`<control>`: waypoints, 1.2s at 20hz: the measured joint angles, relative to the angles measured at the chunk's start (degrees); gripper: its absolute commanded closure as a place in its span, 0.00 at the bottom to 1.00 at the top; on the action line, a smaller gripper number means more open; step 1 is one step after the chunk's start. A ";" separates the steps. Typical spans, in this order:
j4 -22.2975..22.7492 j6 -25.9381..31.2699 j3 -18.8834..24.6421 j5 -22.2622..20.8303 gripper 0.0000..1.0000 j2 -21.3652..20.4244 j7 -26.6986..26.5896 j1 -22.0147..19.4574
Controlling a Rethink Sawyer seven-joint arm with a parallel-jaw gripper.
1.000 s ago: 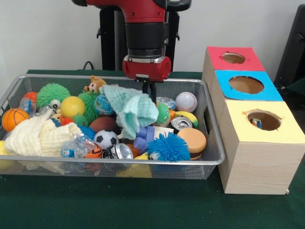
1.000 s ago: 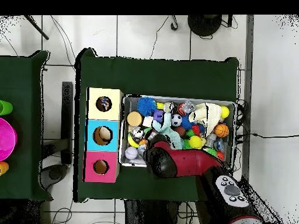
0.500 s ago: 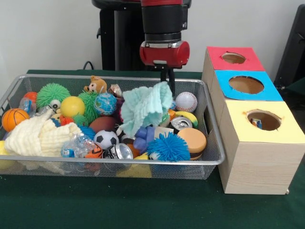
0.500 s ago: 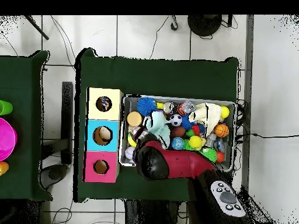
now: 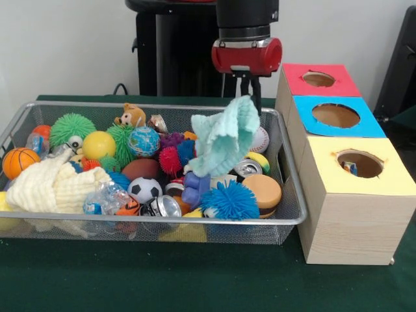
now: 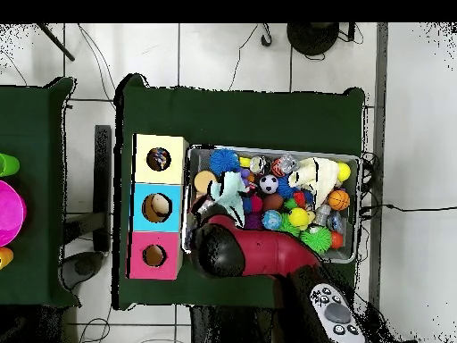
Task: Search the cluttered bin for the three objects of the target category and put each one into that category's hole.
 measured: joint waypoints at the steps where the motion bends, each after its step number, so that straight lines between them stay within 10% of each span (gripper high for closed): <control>1: 0.08 0.26 0.04 0.45 1.00 -0.31 0.00 0.21; 18: 0.99 1.24 1.28 2.52 1.00 -2.16 0.00 0.81; 19: 1.00 1.24 1.24 2.52 0.00 -2.13 0.00 0.89; 24: 1.02 1.24 0.98 2.50 0.00 -2.08 0.00 1.54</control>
